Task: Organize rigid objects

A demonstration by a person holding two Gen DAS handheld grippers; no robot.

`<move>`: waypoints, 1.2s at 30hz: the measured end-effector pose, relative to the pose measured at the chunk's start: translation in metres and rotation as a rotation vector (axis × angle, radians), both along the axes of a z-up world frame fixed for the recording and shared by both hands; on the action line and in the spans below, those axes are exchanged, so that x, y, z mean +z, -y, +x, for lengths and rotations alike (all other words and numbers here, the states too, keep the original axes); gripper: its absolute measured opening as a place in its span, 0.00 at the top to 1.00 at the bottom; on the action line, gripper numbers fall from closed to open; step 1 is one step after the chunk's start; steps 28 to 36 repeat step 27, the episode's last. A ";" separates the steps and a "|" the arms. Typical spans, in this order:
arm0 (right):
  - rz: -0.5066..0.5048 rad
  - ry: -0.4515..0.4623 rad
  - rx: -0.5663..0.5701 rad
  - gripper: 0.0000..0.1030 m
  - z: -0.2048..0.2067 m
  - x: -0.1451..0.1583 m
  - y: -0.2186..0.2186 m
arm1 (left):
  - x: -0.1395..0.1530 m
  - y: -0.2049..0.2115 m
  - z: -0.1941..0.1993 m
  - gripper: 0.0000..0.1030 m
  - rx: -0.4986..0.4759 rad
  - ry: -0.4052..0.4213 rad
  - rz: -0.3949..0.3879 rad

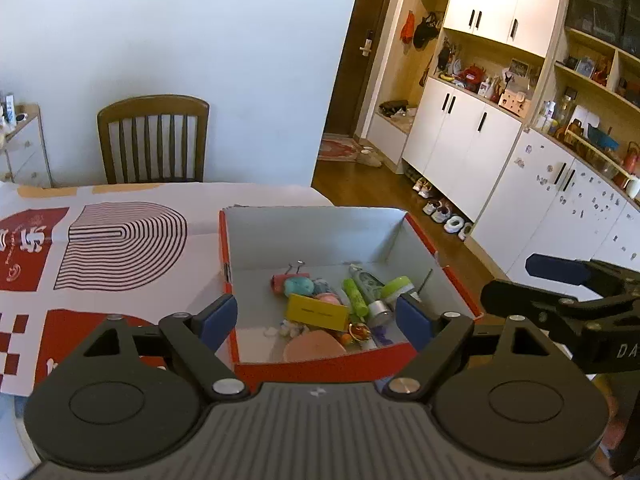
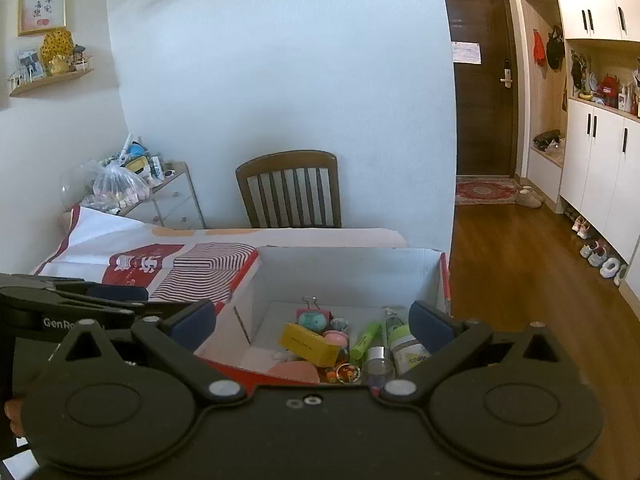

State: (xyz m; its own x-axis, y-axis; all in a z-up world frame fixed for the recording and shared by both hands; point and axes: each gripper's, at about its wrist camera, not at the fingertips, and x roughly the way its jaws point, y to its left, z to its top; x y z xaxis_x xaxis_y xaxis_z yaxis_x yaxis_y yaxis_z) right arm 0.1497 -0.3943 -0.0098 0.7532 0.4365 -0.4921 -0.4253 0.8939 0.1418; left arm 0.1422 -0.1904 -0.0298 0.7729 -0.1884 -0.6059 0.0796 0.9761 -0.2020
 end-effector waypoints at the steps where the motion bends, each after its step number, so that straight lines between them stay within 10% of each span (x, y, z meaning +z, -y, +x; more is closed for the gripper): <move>1: 0.000 0.000 -0.002 0.00 -0.001 0.000 0.000 | 0.000 0.000 -0.002 0.16 0.003 0.002 0.001; 36: 0.028 -0.029 -0.037 0.00 -0.021 0.001 0.006 | 0.005 0.011 -0.017 0.16 -0.005 -0.001 0.015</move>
